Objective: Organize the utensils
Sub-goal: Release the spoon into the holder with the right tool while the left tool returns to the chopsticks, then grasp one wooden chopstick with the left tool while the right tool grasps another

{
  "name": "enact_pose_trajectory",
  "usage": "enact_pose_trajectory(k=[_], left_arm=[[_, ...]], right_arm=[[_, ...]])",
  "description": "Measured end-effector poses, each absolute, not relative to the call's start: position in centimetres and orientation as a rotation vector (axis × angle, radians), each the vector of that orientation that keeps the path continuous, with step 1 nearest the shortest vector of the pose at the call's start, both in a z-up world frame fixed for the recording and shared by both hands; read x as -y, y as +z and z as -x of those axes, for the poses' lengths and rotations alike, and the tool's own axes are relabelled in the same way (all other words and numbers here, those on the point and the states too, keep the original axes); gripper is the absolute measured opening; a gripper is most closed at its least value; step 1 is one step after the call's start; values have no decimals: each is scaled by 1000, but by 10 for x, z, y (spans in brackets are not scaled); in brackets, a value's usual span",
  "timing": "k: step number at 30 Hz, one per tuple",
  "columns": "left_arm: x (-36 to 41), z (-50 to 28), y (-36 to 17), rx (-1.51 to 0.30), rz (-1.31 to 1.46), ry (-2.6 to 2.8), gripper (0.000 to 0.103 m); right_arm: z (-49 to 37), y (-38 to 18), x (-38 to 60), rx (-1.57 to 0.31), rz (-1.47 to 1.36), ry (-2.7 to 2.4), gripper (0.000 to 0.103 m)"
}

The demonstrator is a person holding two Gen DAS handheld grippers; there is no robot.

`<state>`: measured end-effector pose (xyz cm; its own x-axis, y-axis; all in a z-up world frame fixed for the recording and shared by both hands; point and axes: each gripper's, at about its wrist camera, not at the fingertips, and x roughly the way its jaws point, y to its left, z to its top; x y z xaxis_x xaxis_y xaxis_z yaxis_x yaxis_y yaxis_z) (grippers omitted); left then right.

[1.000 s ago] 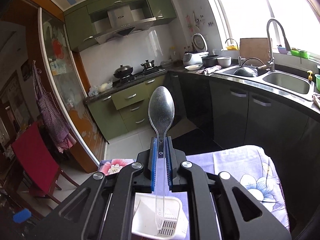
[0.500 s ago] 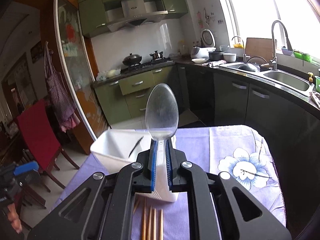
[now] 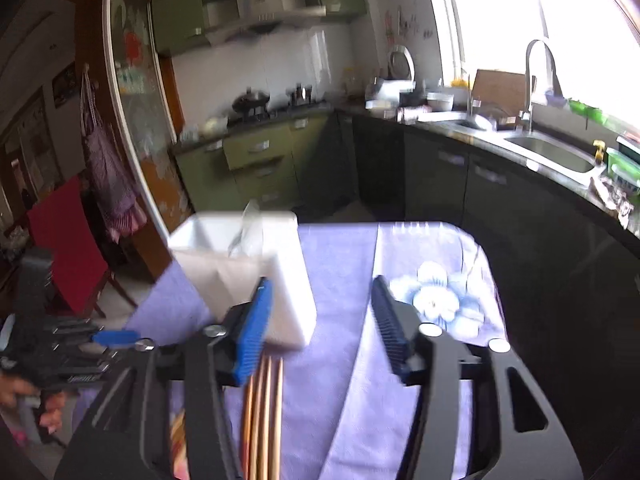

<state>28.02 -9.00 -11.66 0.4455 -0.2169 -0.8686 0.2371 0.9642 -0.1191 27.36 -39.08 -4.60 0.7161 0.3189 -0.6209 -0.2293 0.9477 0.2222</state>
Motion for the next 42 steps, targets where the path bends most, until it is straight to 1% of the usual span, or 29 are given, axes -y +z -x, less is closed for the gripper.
enact_pose_trajectory(k=[1, 3, 4, 7, 13, 20, 28, 29, 30, 31, 35, 42], left_arm=[[94, -287, -127, -1112, -23, -282, 27], [102, -298, -144, -1164, -35, -282, 26], [105, -302, -150, -1178, -39, -276, 25], [111, -311, -162, -1225, -27, -275, 20], [118, -323, -173, -1261, -47, -257, 19], [125, -326, -179, -1275, -73, -260, 19], [133, -332, -183, -1280, -113, -247, 18], [135, -332, -183, -1280, -115, -251, 15], [135, -331, -184, -1284, -119, -255, 9], [137, -330, -185, -1282, -130, -253, 7], [138, -326, -185, -1280, -171, -259, 6], [105, -330, -183, -1287, -128, -202, 6]], right_arm=[[-275, -56, 391, -768, -141, 331, 32], [-277, -77, 387, -853, -115, 349, 26], [-277, -87, 384, -882, -91, 349, 26], [-276, -111, 381, -936, -85, 363, 26], [-280, -133, 383, -972, -102, 372, 26], [-286, -129, 384, -988, -101, 364, 26], [-289, -141, 370, -1024, -62, 385, 26], [-289, -143, 366, -1030, -52, 395, 26], [-290, -144, 361, -1036, -41, 404, 26], [-290, -146, 357, -1042, -32, 411, 26], [-296, -154, 343, -1073, -15, 439, 26], [-317, -166, 316, -1146, -1, 481, 26]])
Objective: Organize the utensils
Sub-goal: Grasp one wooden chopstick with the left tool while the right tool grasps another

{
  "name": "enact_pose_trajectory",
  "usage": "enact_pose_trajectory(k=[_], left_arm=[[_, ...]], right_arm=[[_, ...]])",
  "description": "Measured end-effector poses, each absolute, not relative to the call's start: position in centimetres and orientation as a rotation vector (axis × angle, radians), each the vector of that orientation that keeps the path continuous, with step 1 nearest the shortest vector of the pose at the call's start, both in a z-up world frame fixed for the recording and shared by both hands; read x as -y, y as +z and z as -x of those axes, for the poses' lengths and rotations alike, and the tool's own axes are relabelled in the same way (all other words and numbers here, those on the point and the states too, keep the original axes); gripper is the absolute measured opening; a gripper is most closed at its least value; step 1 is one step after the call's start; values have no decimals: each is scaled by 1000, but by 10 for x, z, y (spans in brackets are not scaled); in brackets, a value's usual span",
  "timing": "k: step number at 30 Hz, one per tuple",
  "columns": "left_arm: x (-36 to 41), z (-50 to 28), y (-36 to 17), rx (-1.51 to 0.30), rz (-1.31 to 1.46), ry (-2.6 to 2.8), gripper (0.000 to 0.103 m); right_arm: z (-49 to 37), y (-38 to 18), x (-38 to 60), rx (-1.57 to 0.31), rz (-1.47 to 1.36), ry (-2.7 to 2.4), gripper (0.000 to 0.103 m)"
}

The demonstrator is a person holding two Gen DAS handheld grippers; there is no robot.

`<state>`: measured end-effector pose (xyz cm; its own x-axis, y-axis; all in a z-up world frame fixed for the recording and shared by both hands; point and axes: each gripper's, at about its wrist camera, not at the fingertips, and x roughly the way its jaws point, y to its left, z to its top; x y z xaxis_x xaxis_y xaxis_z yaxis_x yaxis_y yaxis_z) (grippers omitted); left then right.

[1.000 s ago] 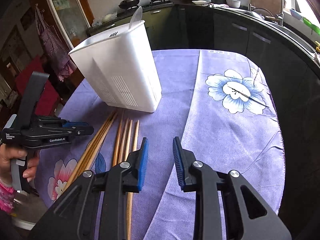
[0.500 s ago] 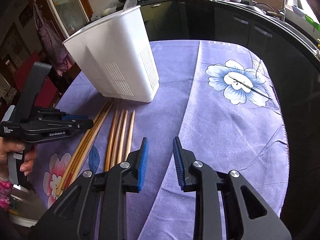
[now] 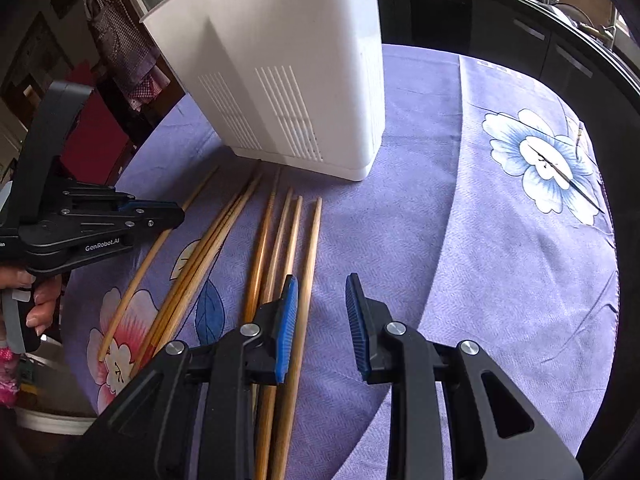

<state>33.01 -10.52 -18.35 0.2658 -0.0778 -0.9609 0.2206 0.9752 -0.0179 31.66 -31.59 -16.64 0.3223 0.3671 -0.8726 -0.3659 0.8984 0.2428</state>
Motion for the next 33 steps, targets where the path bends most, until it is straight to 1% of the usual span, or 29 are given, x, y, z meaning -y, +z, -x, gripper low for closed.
enact_pose_trajectory(k=[8, 9, 14, 17, 21, 24, 27, 33], left_arm=[[100, -328, -184, -1274, -137, -206, 6], [100, -328, -184, -1273, -139, -204, 6], [102, -327, -184, -1274, -161, -195, 7], [106, -329, -183, -1274, -182, -192, 7], [108, -334, -183, -1274, -180, -195, 7], [104, -336, -183, -1280, -149, -204, 6], [97, -335, -176, -1248, -131, -201, 6], [84, -316, -130, -1137, -96, -241, 6]], right_arm=[[-332, -175, 286, -1174, 105, 412, 23], [-335, -177, 282, -1180, 118, 405, 19], [-342, -181, 259, -1173, 189, 380, 15], [-342, -181, 253, -1171, 199, 392, 8], [-342, -181, 252, -1162, 174, 394, 7], [-337, -167, 266, -1128, 124, 398, 7], [-330, -146, 284, -1073, 67, 397, 7], [-297, -92, 319, -941, -38, 395, 7]])
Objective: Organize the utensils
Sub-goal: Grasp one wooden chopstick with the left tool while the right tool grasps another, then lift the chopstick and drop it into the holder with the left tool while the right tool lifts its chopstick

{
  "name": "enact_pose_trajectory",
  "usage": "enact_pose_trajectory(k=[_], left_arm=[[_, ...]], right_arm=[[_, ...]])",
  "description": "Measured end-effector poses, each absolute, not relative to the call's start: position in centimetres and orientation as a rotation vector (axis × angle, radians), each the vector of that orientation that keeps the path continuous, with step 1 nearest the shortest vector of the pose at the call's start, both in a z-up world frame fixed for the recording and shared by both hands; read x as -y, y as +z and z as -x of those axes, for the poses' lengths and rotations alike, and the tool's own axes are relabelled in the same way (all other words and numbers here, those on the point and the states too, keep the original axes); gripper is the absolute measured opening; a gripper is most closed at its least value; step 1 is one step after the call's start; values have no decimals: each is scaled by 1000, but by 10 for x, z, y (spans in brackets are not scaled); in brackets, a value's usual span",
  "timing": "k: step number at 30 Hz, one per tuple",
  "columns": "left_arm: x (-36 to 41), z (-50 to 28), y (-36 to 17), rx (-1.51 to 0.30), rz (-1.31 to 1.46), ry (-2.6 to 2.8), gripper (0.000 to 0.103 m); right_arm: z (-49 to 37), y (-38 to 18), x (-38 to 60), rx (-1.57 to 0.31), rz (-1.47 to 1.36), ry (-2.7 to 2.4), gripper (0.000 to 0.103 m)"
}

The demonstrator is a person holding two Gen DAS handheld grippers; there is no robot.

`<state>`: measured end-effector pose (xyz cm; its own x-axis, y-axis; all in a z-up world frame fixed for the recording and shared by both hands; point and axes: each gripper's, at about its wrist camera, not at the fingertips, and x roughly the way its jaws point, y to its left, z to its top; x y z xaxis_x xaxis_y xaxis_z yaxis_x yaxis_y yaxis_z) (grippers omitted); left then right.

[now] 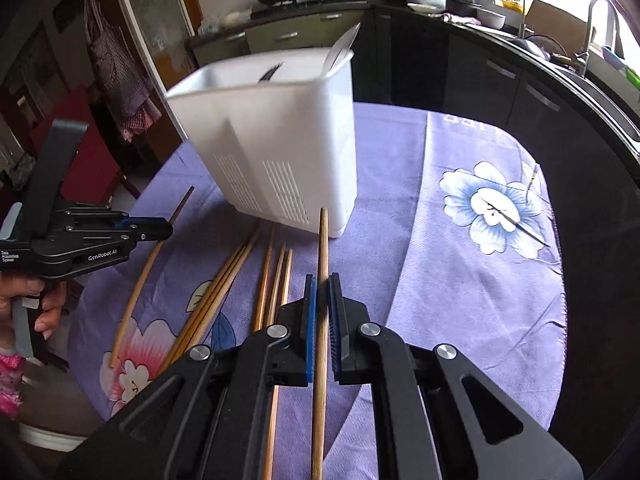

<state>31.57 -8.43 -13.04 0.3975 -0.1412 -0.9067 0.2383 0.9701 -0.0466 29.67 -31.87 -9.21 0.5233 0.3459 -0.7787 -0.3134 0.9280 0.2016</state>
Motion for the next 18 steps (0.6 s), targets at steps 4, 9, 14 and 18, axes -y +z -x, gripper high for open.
enact_pose_trajectory(k=[4, 9, 14, 18], left_arm=[[76, -294, -94, -1049, -70, -274, 6], [75, -269, -55, -964, -65, -305, 6], [79, -258, -35, -925, -84, -317, 6], [82, -253, -30, -917, -93, -324, 6]], right_arm=[[-268, -63, 344, -847, -90, 396, 7], [-240, -39, 360, -766, -113, 393, 7], [-222, -24, 371, -698, -101, 363, 7], [-204, -23, 379, -667, -106, 362, 7]])
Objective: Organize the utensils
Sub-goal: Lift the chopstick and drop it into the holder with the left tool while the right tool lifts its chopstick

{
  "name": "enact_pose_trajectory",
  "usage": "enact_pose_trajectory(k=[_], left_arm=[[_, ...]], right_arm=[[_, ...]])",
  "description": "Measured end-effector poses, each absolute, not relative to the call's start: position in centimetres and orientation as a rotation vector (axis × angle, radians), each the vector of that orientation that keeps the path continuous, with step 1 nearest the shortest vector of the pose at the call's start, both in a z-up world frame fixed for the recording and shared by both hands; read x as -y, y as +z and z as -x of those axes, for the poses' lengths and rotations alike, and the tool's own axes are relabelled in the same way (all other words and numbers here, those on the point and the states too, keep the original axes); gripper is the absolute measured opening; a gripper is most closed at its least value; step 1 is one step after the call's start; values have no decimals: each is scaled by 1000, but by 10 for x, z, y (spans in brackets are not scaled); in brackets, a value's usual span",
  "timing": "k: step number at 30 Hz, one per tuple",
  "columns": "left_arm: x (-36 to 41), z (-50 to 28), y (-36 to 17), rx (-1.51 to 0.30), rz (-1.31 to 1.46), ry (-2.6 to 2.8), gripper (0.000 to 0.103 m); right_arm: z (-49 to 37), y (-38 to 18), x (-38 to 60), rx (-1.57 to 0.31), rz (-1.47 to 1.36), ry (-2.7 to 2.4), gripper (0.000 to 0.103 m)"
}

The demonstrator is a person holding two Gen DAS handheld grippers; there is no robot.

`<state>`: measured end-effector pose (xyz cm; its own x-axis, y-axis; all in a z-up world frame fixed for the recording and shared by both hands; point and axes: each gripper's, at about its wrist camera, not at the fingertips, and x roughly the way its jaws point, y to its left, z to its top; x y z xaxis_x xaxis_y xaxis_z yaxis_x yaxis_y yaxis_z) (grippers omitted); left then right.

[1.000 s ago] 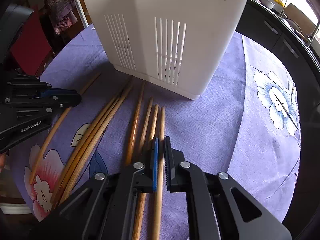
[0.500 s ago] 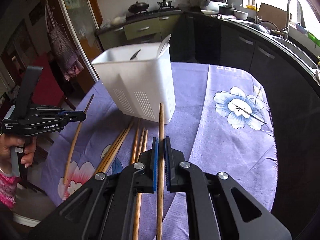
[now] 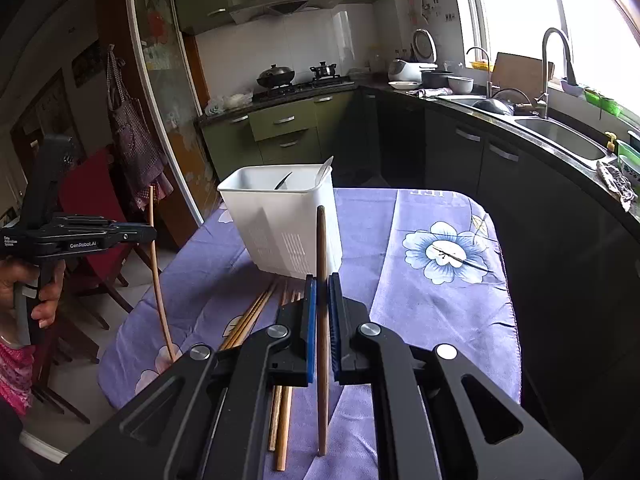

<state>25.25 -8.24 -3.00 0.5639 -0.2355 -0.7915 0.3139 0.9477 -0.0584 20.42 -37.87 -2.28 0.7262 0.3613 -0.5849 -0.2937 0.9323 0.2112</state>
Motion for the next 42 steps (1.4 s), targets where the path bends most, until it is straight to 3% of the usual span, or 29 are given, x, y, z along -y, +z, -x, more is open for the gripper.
enact_pose_trajectory(k=[8, 28, 32, 42], left_arm=[[87, -257, 0, -892, -80, -344, 6], [135, -311, 158, -684, -111, -278, 6], [137, -329, 151, -701, -112, -244, 6], [134, -369, 67, -893, -115, -233, 6]], right_arm=[[-192, -23, 387, -656, -116, 347, 7], [-188, -23, 394, -641, -127, 348, 7], [-187, -22, 395, -644, -130, 358, 7], [-195, 23, 406, -574, -185, 391, 7]])
